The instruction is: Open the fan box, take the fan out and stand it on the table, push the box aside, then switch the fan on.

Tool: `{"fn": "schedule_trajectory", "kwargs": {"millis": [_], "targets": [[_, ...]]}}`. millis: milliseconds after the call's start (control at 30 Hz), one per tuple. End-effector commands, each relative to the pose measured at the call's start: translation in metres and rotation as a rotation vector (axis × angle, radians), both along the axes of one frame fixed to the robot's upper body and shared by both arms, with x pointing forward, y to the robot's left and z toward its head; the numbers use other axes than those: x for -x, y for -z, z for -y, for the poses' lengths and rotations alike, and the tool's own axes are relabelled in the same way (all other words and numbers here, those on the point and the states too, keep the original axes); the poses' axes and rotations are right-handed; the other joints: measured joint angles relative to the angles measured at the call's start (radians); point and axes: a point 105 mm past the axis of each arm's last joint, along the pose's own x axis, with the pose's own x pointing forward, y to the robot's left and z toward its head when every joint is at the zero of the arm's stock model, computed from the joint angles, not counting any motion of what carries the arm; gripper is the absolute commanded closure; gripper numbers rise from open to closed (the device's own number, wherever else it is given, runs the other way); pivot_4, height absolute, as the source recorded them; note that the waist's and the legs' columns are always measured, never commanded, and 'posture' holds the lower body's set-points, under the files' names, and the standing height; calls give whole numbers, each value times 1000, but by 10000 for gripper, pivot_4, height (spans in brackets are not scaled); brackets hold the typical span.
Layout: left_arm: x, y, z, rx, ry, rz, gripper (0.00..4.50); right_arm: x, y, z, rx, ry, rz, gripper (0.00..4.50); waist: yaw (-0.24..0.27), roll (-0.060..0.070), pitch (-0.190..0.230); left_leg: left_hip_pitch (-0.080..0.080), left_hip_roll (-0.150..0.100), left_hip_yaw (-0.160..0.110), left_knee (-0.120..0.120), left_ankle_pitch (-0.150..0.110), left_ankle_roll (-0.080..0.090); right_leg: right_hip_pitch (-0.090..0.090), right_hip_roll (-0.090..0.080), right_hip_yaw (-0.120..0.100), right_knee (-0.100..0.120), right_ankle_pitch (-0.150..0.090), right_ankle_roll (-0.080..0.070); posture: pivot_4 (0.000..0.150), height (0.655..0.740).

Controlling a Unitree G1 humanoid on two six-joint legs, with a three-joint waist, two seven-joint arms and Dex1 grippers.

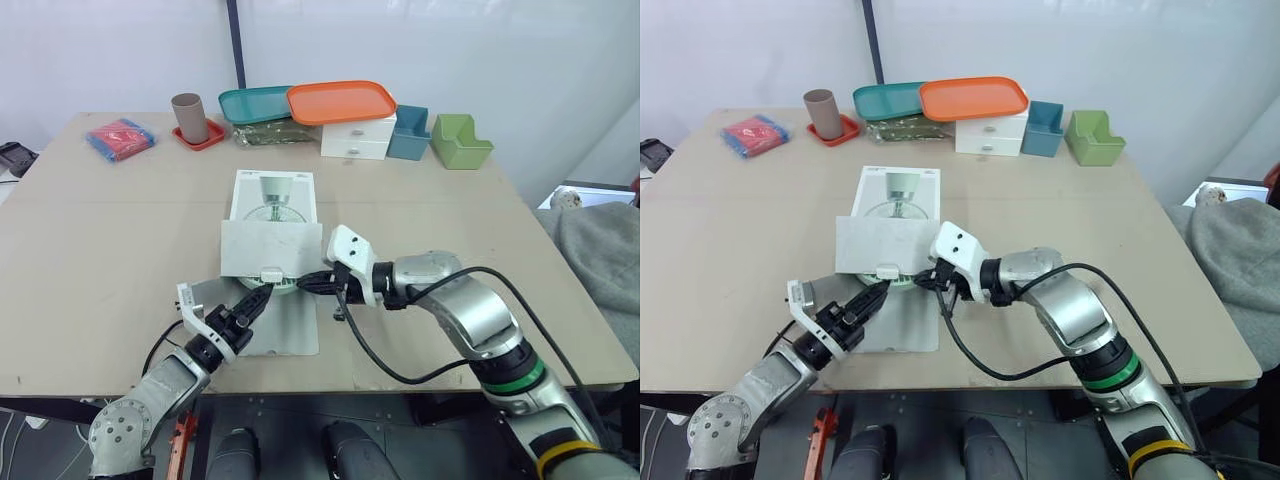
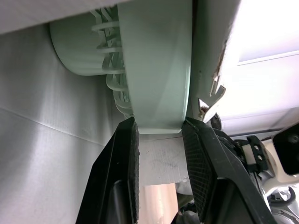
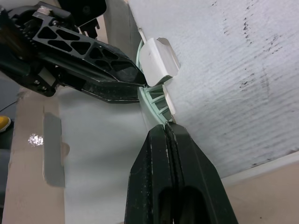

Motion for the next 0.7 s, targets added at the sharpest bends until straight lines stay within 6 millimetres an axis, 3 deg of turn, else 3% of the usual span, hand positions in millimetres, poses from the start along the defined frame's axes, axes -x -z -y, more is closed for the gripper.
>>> {"fn": "schedule_trajectory", "kwargs": {"millis": [33,433,700], "targets": [[-1,19,-10,-55,-45,-81,35975,-11,-14,0,-17,50,52,45000,0,0,0,0,0,0,0,0,0,0,0,0,0,0,0,1500,7400],[-25,9,-22,-90,-72,-22,35975,-35,-22,-3,-66,169,56,45000,0,0,0,1,0,-1,0,0,0,0,1,0,0,1,-1,1500,7400],[-38,14,-14,-74,-69,-20,35975,-35,-26,-11,-87,160,64,45000,2,0,0,0,-1,-2,0,0,0,0,1,0,0,1,0,1500,7400]]}}
